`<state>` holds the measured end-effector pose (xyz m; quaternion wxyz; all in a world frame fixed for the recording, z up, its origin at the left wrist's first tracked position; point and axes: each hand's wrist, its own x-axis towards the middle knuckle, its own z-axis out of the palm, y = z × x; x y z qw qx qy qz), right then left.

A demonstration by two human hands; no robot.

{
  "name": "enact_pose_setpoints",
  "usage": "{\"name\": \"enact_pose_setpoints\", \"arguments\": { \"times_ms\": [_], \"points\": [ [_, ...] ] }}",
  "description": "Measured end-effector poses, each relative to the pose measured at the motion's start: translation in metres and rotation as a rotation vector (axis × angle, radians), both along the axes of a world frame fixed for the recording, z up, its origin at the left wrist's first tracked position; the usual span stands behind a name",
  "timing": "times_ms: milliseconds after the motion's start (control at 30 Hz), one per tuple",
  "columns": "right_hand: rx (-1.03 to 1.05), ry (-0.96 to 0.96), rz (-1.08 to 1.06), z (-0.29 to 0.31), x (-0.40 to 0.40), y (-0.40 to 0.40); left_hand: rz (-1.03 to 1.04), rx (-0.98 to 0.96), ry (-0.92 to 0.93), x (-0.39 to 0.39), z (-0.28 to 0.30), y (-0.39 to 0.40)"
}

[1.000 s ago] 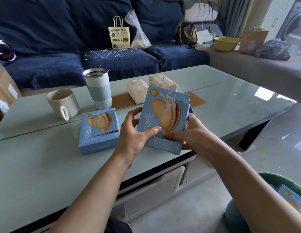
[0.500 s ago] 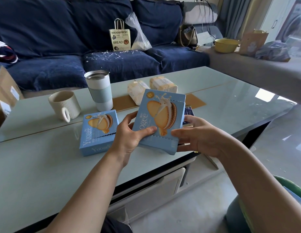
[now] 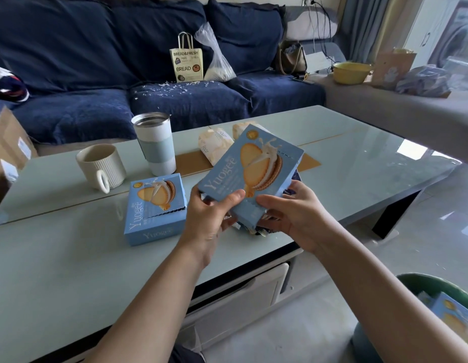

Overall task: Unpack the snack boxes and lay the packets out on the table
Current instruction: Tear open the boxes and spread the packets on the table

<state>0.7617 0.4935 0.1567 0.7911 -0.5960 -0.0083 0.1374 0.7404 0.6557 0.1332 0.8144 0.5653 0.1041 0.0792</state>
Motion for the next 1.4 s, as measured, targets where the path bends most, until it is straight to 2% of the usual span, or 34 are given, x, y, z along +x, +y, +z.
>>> {"name": "enact_pose_setpoints", "arguments": {
  "times_ms": [400, 767, 1000, 1167, 1400],
  "points": [
    [-0.021, 0.011, 0.166, 0.007, -0.002, -0.017, 0.001, -0.160, 0.016, 0.000, 0.004, 0.008],
    [-0.129, -0.104, -0.031, -0.002, -0.003, -0.005, -0.081, -0.212, 0.070, 0.000, 0.003, 0.007],
    [-0.157, -0.183, 0.017, 0.000, -0.001, -0.009, -0.198, -0.288, 0.081, -0.003, 0.008, 0.010],
    [0.008, -0.229, 0.011, -0.002, 0.001, -0.013, -0.233, -0.245, 0.058, -0.006, 0.010, 0.007],
    [0.012, -0.210, -0.114, -0.009, 0.001, -0.007, -0.182, -0.120, 0.016, -0.009, 0.007, 0.002]
  ]
}}
